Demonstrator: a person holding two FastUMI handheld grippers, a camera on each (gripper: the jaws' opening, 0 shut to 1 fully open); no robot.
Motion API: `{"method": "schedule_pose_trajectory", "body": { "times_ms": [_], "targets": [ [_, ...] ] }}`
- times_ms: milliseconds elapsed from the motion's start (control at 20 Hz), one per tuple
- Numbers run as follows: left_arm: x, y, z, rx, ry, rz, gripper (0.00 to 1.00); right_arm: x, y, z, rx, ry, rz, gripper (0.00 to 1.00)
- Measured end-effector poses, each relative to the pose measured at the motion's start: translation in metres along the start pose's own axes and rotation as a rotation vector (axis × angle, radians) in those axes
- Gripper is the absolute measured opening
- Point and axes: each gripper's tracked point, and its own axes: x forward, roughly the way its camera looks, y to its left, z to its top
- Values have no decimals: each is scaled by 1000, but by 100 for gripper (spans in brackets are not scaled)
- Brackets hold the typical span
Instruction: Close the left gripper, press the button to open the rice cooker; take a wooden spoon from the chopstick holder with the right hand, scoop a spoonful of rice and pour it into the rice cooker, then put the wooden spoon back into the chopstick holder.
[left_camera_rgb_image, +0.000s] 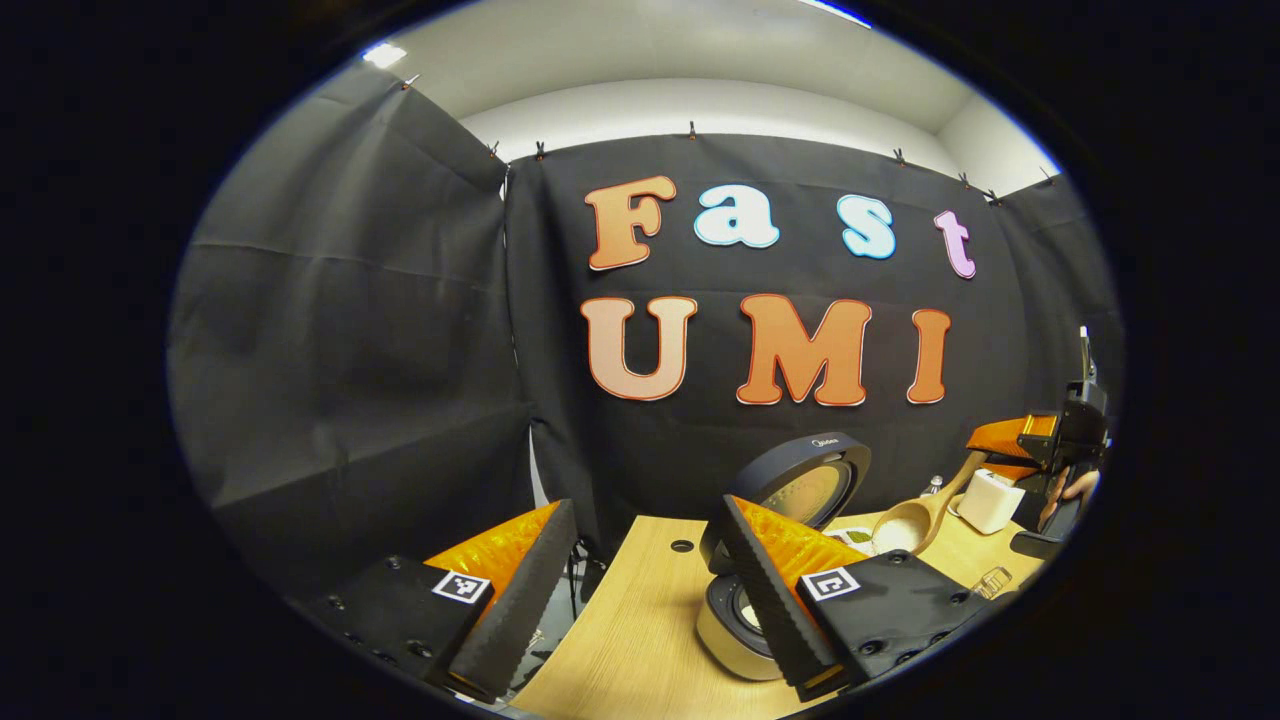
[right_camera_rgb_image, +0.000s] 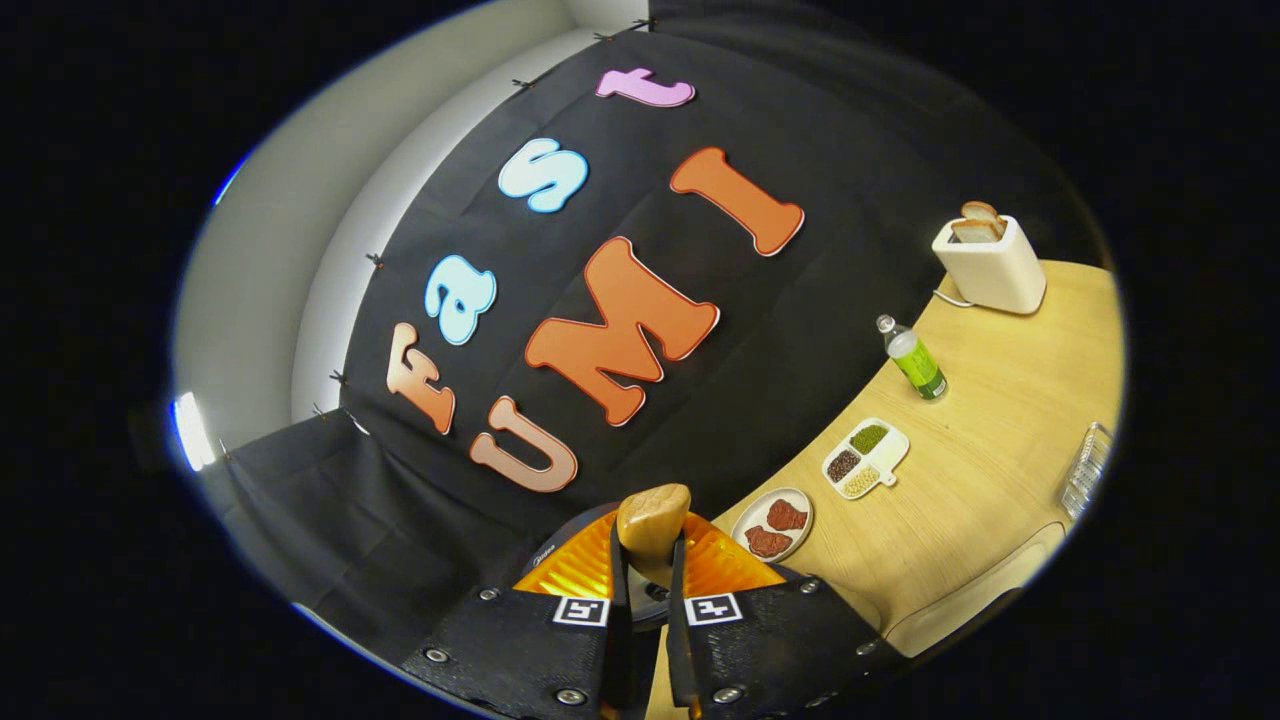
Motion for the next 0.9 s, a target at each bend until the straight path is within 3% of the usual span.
{"method": "schedule_pose_trajectory", "body": {
  "times_ms": [650, 750, 850, 900],
  "targets": [
    [-13, 12, 2, -6, -4, 14, 94, -2, 26, -15, -302, -14, 41, 13],
    [-13, 14, 3, -6, -3, 17, 100, 0, 32, -22, -356, -12, 47, 13],
    [-14, 16, 3, -7, -3, 19, 94, 0, 36, -26, -417, -11, 55, 13],
    [-15, 17, 2, -8, -2, 18, 97, -1, 38, -29, -448, -12, 60, 13]
  ]
}}
